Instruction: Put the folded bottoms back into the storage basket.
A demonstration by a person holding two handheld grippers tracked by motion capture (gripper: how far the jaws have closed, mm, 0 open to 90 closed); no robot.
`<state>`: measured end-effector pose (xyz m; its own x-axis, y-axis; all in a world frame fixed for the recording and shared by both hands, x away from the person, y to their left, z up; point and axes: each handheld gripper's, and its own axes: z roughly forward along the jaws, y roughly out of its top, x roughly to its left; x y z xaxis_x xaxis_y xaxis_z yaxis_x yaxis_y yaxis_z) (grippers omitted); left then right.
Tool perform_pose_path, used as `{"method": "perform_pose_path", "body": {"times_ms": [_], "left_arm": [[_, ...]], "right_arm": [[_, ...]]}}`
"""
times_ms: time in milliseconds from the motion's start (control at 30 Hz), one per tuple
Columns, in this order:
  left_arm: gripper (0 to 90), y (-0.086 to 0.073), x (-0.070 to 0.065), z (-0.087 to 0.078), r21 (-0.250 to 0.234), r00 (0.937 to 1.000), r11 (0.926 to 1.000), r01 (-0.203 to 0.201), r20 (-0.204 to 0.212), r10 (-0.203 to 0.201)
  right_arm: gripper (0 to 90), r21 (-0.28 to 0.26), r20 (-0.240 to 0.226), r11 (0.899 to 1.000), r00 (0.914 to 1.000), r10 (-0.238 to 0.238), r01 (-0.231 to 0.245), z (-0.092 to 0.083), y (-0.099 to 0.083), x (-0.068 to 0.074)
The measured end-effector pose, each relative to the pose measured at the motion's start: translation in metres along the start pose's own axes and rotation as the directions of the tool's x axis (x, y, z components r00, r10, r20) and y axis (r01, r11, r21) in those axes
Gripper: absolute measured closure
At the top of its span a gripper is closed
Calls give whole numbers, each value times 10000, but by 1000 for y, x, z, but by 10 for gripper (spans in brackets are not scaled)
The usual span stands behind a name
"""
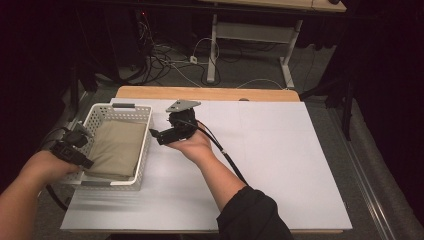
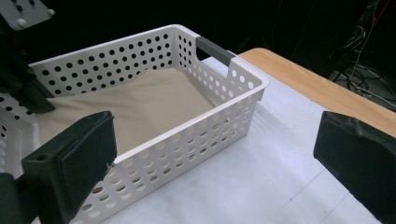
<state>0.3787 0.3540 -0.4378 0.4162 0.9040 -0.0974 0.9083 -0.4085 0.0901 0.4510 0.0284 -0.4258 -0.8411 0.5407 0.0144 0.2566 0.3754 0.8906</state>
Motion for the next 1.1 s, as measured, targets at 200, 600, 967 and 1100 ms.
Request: {"method": "perform_pose_path", "body": {"times_ms": [200,600,967,1100], "left_arm": [[613,-9,2,-11,-169,9996,9996,239,-170,-242],[756,42,-21,7,-1285,9979,9917,-46,-650,-38],[624,32,-25,15,167,9999,9998,-88,-105,90],[663,37,-41,0,-706,9987,9963,-482,-177,470]], "right_arm": [[0,-228,5,9997,9999,-125,125,-13,1,6],[0,-144,-39,9996,9997,-235,234,-26,-9,7],[0,-152,-11,9999,10000,-55,55,-33,-19,3],[0,-246,-1,9996,9999,-161,161,-39,-17,7]]}}
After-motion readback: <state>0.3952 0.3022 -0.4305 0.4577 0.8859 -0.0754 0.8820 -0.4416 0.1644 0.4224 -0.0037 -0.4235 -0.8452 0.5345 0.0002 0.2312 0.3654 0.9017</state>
